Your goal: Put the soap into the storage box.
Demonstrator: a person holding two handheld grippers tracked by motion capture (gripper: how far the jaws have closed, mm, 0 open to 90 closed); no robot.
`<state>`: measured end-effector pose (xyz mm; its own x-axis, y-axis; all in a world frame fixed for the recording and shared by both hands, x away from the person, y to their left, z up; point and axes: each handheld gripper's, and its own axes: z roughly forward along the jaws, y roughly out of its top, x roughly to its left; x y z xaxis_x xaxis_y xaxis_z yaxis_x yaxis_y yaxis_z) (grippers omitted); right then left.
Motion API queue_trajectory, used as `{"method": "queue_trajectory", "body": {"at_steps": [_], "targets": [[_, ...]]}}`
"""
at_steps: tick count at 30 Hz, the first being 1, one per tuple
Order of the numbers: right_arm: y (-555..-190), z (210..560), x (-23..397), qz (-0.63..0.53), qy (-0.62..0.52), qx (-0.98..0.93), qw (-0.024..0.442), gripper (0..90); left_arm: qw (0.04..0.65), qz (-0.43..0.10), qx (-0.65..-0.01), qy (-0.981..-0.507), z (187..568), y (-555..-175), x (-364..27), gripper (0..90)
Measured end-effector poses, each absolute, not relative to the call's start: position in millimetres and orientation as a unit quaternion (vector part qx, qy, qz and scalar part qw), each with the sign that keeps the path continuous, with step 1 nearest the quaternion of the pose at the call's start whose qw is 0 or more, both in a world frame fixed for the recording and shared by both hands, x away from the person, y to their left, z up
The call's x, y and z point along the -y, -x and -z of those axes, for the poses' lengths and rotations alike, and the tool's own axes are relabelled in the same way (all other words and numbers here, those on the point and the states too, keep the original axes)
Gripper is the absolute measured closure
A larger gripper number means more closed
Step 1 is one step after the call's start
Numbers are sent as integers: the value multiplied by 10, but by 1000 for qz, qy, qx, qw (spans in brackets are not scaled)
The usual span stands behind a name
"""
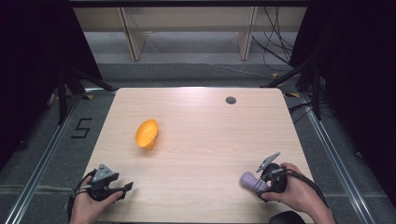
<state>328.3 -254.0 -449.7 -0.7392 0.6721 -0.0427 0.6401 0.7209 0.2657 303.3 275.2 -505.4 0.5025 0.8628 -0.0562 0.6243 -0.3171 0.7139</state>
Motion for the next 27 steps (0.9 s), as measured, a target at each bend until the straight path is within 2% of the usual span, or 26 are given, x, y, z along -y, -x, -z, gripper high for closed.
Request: {"method": "queue_trajectory", "body": {"at_steps": [4,6,12,16,18,20,27], "targets": [[-3249,4445,2600,-99,-366,-924,48,313,345,-174,-464,-797,5046,-3033,-2751,295],[-3240,4419,2587,-93,-372,-923,41,369,345,-175,-463,-797,5047,-3034,-2751,295],[-3255,4366,2536,-74,-348,-934,45,421,347,-170,-457,-801,5048,-3071,-2734,293],[-3279,4361,2513,-64,-347,-935,43,433,351,-172,-459,-798,5059,-3071,-2731,293],[-3333,4348,2491,-55,-331,-941,50,438,331,-167,-446,-815,5030,-3075,-2768,294],[-3363,4332,2450,-57,-330,-941,48,437,352,-172,-461,-796,5060,-3069,-2727,294],[-3539,4316,2331,-45,-305,-950,48,428,346,-173,-459,-800,5052,-3068,-2731,293]]}}
